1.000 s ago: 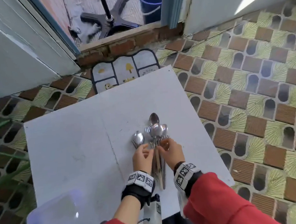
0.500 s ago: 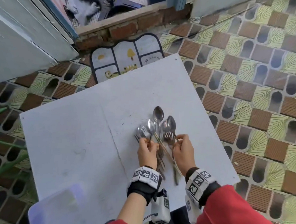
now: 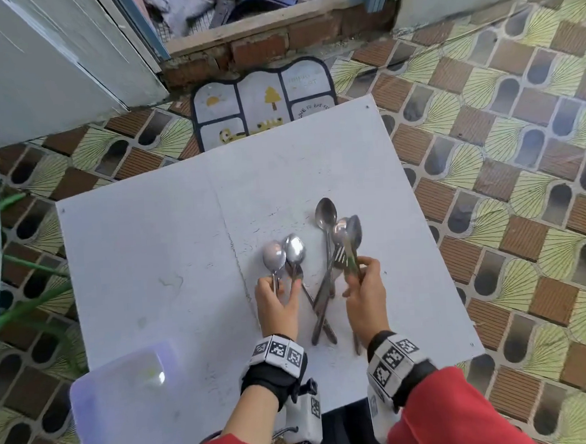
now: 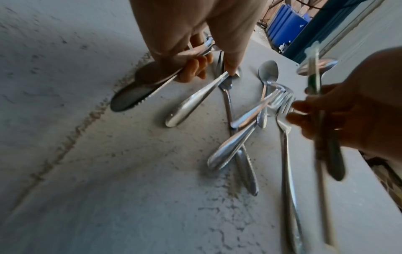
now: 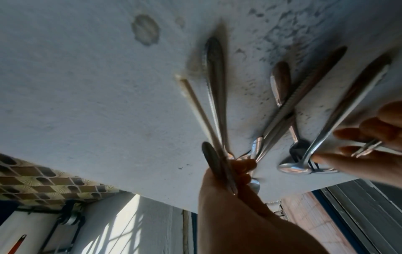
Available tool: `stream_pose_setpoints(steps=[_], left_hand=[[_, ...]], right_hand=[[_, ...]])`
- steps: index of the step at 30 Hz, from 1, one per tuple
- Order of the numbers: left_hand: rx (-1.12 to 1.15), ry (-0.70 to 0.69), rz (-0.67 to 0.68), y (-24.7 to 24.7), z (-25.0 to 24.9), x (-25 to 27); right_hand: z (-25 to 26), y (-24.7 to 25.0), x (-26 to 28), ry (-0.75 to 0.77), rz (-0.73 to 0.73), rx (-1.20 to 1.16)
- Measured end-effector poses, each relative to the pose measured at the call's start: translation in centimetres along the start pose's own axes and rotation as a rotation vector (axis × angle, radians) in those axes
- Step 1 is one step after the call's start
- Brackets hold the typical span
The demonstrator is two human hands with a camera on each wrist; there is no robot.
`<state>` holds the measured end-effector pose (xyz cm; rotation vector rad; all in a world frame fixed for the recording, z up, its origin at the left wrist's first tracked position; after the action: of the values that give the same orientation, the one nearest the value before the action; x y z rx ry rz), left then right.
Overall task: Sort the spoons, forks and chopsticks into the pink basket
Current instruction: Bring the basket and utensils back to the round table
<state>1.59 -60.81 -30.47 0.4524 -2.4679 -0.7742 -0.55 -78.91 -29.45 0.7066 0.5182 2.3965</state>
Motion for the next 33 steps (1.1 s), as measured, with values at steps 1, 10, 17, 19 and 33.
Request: stream_pose_setpoints(steps=[1, 10, 17, 19, 33], left_hand=[[0.010, -0.011, -0.004, 0.0, 0.0, 0.0], [-0.034, -0.128, -0.046, -0.4, 0.4, -0.1], [0.040, -0.061, 0.074, -1.5, -1.0, 0.4], [0.047, -0.078, 0.120, -2.2, -2.1, 0.7], [0.031, -0.199, 0.220, -5.5, -3.6, 1.2]], right_hand=[[-0.2, 0.5, 0.0, -0.001, -0.041, -0.015], [-2.7, 0.9, 0.0, -0.049, -0.047, 0.178], [-3.0, 0.8, 0.4, -0.132, -0.060, 0.187], [-3.5, 1.2, 0.3, -0.126, -0.070, 0.202], [-3.5, 4.3, -0.1, -0.054, -0.053, 0.123]])
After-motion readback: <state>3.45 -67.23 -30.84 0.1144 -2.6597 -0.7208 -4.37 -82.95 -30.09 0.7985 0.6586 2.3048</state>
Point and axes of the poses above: each hand's wrist, its own x-axis away from the middle knuckle, its own y-axis out of the back of the hand, z = x × y, the point moved 7 cm from there along -x, towards the middle knuckle, and after that the axes turned 11 degrees about -z, right-handed, at the moved point
